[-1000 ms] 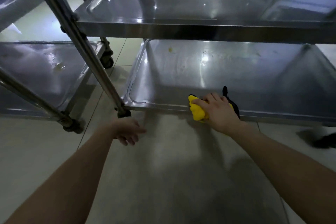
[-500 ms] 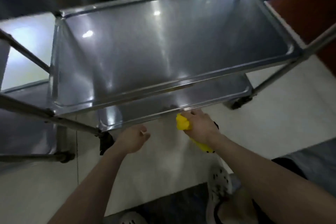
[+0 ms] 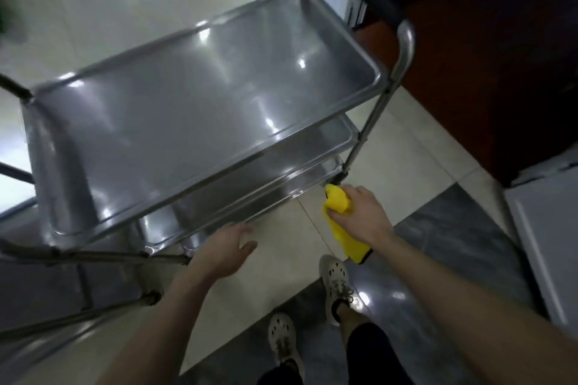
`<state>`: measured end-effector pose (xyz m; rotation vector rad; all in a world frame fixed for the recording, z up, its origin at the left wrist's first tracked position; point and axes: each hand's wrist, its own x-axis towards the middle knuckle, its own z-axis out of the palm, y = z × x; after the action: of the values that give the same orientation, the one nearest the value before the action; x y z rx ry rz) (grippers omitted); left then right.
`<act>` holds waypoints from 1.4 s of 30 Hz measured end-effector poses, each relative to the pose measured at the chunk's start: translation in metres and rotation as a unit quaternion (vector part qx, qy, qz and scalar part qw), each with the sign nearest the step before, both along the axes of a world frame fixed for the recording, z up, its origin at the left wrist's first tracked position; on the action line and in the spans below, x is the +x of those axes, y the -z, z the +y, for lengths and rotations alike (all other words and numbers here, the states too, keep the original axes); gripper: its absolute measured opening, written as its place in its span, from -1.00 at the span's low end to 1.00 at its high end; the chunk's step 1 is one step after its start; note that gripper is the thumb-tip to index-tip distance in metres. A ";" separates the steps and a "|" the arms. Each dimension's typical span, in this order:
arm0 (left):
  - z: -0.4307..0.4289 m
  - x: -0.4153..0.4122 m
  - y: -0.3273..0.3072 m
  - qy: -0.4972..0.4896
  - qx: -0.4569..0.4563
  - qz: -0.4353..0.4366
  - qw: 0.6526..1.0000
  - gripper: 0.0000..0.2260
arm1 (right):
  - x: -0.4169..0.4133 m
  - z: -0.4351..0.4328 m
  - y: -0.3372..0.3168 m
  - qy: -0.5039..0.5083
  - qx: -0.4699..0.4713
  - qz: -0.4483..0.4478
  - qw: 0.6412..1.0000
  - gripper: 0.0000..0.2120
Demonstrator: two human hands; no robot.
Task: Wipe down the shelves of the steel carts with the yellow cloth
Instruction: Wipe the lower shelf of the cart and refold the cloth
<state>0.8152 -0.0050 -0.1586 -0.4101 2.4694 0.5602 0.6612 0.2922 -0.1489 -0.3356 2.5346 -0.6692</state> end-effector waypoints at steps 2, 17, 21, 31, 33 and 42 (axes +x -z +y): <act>0.009 -0.020 -0.035 0.031 -0.013 0.030 0.999 -0.61 | -0.003 0.019 -0.027 0.055 -0.027 0.011 0.998 -0.40; 0.207 -0.240 -0.157 0.151 -0.055 0.155 0.975 -0.67 | -0.173 0.230 -0.099 0.156 -0.102 0.090 0.978 -0.42; 0.265 -0.311 -0.178 0.142 -0.013 0.205 0.968 -0.65 | -0.248 0.277 -0.121 0.128 -0.096 0.106 0.981 -0.40; 0.324 -0.511 -0.178 0.125 -0.011 0.215 0.969 -0.56 | -0.457 0.317 -0.152 0.083 -0.104 0.130 0.982 -0.40; 0.322 -0.563 -0.167 0.116 -0.011 0.214 0.970 -0.56 | -0.508 0.316 -0.149 0.072 -0.107 0.134 0.983 -0.42; 0.283 -0.767 -0.166 0.053 -0.008 0.205 0.977 -0.56 | -0.719 0.289 -0.165 0.037 -0.113 0.129 0.984 -0.39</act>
<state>0.0479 0.2785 0.0073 -0.1796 2.8707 0.6315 -0.0577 0.5816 0.0164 -0.4341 2.7302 -1.0046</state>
